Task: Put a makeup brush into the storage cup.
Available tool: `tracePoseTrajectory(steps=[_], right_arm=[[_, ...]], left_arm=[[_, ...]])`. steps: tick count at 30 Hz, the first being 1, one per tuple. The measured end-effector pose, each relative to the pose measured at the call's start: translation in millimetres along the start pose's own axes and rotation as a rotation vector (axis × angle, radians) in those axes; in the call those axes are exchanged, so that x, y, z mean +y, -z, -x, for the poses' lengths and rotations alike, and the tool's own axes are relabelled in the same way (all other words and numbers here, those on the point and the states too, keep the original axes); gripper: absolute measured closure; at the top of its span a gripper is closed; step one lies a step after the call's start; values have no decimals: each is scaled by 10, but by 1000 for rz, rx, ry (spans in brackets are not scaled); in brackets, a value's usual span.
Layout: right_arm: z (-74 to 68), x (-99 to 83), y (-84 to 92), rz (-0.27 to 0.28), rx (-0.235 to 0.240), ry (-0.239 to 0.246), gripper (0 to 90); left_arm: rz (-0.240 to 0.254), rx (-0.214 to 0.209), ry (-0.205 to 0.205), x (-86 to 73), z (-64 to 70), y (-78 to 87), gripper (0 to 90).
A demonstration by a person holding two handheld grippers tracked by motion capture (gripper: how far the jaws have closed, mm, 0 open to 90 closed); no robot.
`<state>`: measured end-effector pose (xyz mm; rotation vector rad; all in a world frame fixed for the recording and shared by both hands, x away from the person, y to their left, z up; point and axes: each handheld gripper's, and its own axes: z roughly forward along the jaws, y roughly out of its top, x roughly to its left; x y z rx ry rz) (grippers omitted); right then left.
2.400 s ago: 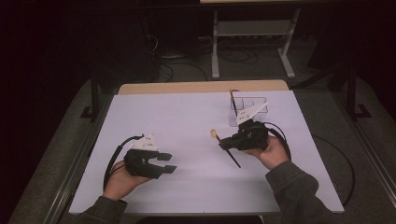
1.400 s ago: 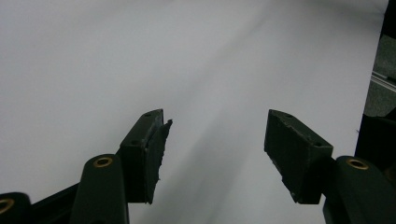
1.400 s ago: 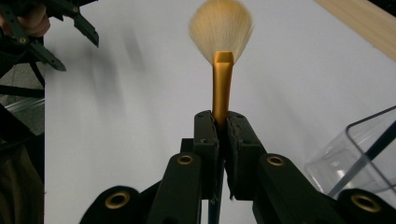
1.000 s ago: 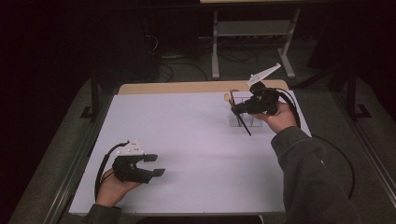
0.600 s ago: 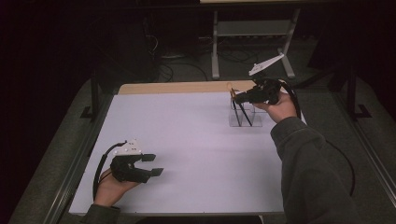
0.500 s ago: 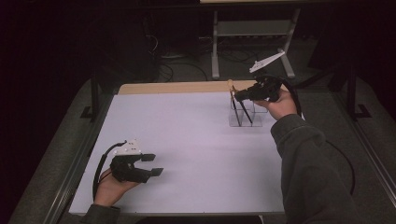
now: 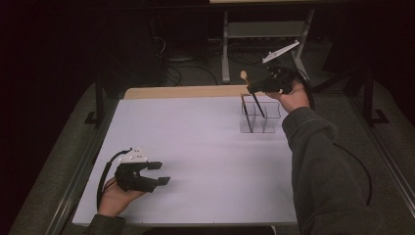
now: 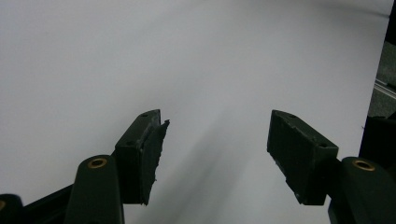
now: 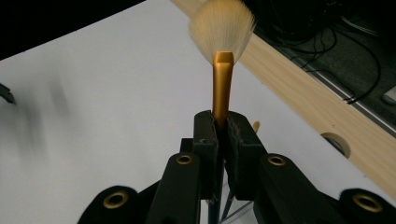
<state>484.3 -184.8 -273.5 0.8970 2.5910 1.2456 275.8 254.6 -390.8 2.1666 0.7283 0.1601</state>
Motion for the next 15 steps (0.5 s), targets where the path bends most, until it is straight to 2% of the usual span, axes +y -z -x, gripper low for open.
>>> tracePoseTrajectory(steps=[7, 15], right_arm=[[111, 101, -29, 9, -27, -15, 824], [255, 58, -86, 21, -46, -50, 825]], left_arm=[[5, 4, -4, -12, -16, 21, 348], [-1, 9, 7, -29, -32, 42, 345]])
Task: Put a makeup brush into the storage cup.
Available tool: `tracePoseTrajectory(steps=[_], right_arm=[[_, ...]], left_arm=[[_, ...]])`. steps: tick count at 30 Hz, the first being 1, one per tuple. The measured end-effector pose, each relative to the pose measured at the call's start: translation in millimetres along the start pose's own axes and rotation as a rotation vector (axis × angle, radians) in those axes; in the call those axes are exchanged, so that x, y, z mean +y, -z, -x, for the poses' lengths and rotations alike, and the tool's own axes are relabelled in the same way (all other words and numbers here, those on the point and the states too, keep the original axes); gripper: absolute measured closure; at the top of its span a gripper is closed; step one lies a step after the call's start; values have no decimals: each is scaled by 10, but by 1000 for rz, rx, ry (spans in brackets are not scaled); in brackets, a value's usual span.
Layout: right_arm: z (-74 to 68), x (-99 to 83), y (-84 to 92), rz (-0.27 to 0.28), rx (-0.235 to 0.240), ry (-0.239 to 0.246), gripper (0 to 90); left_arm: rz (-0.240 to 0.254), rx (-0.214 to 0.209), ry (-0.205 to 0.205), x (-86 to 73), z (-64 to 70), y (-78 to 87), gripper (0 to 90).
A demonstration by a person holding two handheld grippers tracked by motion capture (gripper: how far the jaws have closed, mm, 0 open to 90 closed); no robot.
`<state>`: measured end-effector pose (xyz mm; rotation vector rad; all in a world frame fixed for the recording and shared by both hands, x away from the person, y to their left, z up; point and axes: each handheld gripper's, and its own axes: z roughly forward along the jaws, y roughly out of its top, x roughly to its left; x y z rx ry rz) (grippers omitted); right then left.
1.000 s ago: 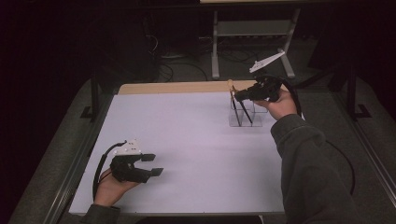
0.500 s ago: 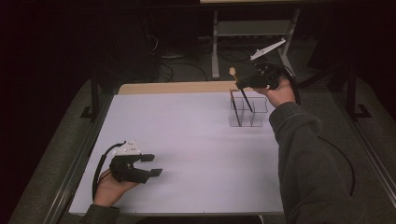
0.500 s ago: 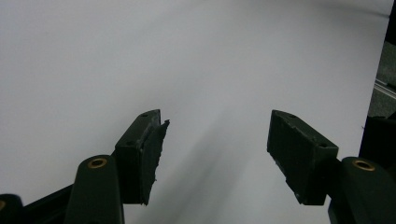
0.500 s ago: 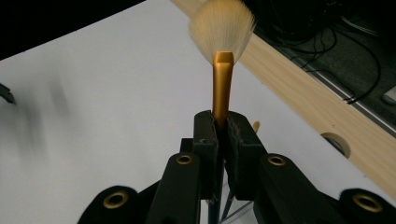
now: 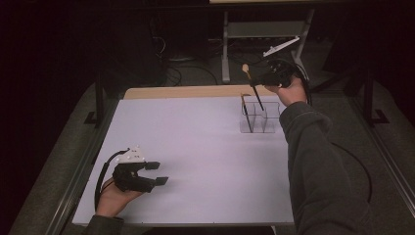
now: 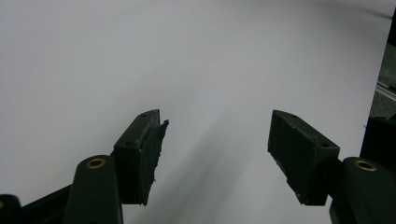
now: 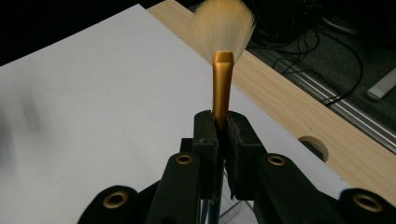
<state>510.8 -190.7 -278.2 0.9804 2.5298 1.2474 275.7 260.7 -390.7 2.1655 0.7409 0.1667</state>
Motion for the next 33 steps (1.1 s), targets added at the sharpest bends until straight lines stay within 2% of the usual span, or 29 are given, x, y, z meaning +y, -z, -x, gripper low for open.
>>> tracePoseTrajectory(steps=[4, 6, 8, 10, 13, 15, 16, 17, 22, 28, 33], right_arm=[[45, -31, -28, 8, -5, -3, 824], [46, -37, -47, -2, -9, -23, 824], [63, -51, -65, 4, -11, -10, 824], [61, -54, -78, -3, -10, -23, 824], [78, -67, -93, 5, -13, -17, 824], [81, -77, -110, 4, -17, -14, 824], [69, -76, -116, -2, -17, -33, 824], [81, -88, -132, 1, -20, -17, 824], [77, -115, -166, 0, -19, -48, 824], [75, -138, -183, 6, -24, -37, 824], [71, -158, -206, 2, -22, -55, 824]], left_arm=[[2, 5, -7, 4, 3, 0, 340], [-1, 5, -6, 4, 3, -4, 325], [-3, 2, -10, 4, 4, -8, 323], [-5, 3, -7, 3, 11, -15, 323], [-6, 2, -6, 2, 13, -18, 322], [-5, 1, -13, 1, 1, -12, 320], [-6, 1, -10, 0, -1, -11, 320], [-7, 3, -7, 0, 2, -10, 317], [-5, 4, -11, -2, 7, -16, 308], [-9, 1, -9, -3, 12, -13, 308], [-10, 0, -5, -3, 18, -11, 308]])
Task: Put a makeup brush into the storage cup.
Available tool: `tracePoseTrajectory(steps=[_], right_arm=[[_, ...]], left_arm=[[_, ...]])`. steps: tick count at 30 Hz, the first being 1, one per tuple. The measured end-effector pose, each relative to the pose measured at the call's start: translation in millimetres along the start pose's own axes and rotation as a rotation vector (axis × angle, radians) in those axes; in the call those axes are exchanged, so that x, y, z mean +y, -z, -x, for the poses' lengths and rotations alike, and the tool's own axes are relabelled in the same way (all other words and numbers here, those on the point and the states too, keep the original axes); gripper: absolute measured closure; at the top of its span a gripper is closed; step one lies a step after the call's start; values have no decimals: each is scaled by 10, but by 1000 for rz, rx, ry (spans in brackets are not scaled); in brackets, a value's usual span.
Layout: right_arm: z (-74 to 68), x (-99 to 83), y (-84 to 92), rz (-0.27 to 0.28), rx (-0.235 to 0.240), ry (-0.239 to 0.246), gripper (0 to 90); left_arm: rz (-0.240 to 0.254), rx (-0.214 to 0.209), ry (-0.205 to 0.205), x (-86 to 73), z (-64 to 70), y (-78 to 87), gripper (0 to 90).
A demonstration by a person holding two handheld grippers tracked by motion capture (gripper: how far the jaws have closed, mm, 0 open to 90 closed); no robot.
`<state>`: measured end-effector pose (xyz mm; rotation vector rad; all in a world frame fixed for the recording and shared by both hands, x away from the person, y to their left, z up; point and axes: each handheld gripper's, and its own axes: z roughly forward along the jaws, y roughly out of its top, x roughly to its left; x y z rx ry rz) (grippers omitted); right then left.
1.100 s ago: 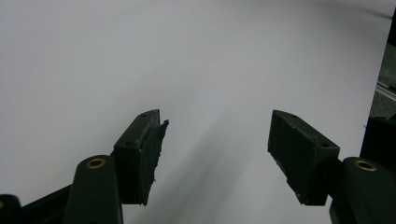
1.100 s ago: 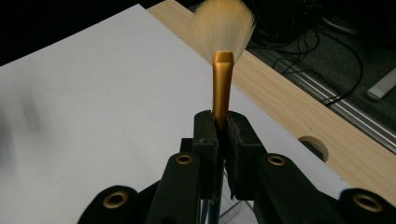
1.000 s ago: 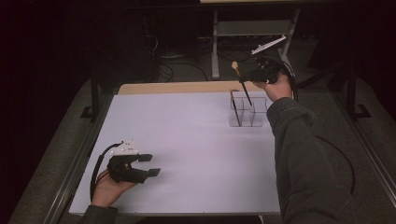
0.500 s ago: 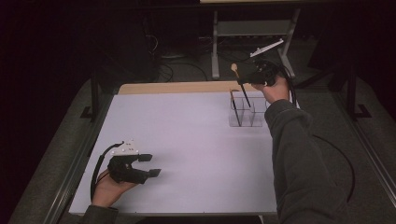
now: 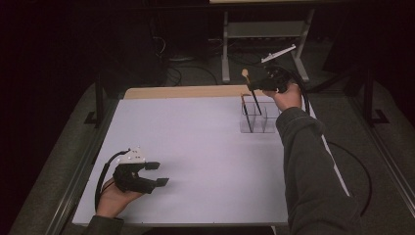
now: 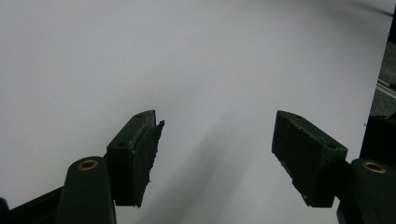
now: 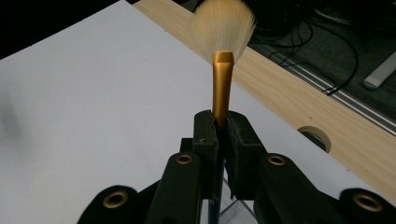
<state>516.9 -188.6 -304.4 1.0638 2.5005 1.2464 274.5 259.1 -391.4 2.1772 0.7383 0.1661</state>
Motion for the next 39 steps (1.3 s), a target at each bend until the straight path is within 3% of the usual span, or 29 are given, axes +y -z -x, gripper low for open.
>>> tracePoseTrajectory(steps=[6, 7, 10, 15, 22, 34, 39], right_arm=[[21, -25, -18, -1, -8, 9, 823], [11, -25, -17, -4, -6, -10, 823], [31, -54, -22, 9, -14, 9, 823], [40, -101, -14, 6, -17, -22, 824], [67, -142, -5, 10, -23, -10, 823], [71, -222, -25, 0, -30, -37, 823], [87, -260, -16, 4, -34, -23, 823]], left_arm=[[-4, 2, -2, -7, -5, -2, 310], [-2, 1, -3, -7, -5, 0, 310], [0, 3, -1, -9, -3, 4, 310], [-1, 2, 2, -12, -1, 4, 310], [-8, 1, -1, -18, -15, -3, 311], [-3, 0, 12, -27, -13, -13, 312], [-5, -3, 13, -28, -13, -17, 311]])
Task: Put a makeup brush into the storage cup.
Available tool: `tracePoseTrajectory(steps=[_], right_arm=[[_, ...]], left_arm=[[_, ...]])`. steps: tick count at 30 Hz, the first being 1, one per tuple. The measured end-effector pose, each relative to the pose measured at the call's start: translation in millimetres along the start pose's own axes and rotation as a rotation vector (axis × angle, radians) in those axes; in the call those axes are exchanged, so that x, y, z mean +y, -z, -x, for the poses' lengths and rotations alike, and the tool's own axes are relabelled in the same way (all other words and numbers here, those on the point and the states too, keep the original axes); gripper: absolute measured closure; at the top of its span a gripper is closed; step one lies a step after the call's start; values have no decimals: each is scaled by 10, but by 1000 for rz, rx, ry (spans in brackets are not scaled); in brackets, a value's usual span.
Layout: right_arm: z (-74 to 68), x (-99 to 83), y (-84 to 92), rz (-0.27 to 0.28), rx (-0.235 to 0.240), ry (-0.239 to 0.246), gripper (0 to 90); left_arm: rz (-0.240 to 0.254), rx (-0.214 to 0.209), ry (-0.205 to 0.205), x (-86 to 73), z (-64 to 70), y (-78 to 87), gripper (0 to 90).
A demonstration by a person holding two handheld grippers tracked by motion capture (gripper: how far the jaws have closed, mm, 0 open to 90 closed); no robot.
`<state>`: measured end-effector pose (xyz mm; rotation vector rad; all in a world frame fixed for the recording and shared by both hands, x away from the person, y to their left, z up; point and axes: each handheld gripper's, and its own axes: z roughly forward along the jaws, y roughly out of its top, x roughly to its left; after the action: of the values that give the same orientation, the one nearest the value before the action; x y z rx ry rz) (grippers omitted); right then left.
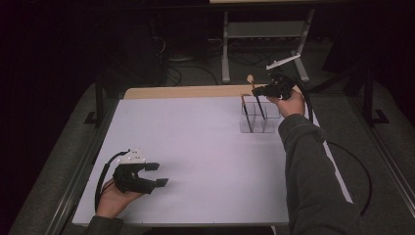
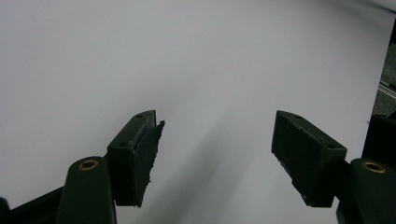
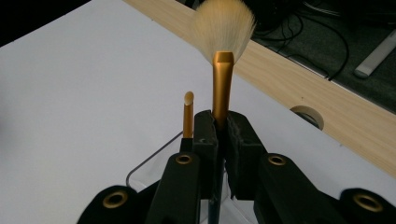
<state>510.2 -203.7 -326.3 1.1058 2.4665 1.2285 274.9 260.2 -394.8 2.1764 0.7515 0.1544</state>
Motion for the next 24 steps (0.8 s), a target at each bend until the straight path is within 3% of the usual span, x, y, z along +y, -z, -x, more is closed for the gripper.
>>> tracePoseTrajectory(steps=[4, 24], right_arm=[[-2, -36, 13, 0, -2, -25, 823], [17, -160, -1, -8, -6, -18, 822]], left_arm=[[1, -3, -3, -2, 0, -12, 311], [-9, -7, -4, -3, 7, -27, 311]])
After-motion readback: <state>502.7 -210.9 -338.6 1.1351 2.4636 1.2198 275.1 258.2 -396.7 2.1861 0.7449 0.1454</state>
